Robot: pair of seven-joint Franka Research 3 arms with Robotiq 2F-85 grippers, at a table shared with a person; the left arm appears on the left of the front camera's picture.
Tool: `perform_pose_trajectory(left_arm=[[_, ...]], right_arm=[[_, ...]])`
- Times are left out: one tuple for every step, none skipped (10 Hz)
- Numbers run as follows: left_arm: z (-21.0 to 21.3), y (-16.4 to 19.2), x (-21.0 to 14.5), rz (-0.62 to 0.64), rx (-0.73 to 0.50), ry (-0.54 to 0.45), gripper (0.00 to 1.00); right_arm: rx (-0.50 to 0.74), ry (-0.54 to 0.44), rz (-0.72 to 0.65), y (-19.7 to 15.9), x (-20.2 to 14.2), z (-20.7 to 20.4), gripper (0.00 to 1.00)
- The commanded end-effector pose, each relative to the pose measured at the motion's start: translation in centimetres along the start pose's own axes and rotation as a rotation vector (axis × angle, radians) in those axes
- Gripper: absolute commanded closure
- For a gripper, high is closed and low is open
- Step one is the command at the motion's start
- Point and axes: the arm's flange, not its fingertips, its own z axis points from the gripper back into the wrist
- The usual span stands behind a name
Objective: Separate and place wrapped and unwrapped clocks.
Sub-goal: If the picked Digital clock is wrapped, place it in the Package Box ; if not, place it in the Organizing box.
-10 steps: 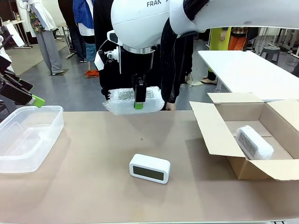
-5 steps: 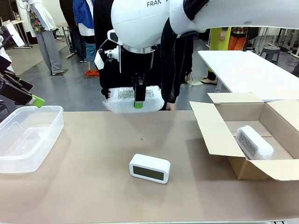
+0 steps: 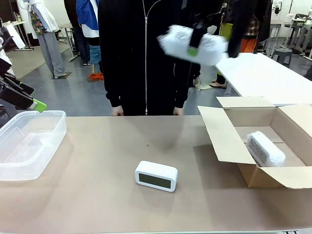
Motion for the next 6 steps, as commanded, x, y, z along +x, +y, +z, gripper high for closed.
perform_pose_trajectory(left_arm=[[0.0,0.0,0.0,-0.001,-0.008,-0.004,0.0],[0.0,0.0,0.0,-0.001,-0.008,-0.004,0.0],[0.0,0.0,0.0,-0.001,-0.008,-0.004,0.0],[0.0,0.0,0.0,-0.001,-0.008,-0.004,0.0],[0.0,0.0,0.0,-0.001,-0.008,-0.004,0.0],[0.0,0.0,0.0,-0.001,-0.008,-0.004,0.0]], right_arm=[[-0.061,0.007,-0.273,0.1,-6.3,-0.2,0.22],[-0.098,-0.003,-0.444,-0.9,-10.5,0.0,0.22],[-0.167,0.037,-0.605,-1.8,-13.8,-0.6,0.22],[-0.226,0.096,-0.729,-2.5,-16.5,-1.8,0.22],[-0.261,0.117,-0.767,-3.6,-18.7,-3.7,0.22],[-0.242,0.108,-0.771,-5.1,-20.4,-6.1,0.22]])
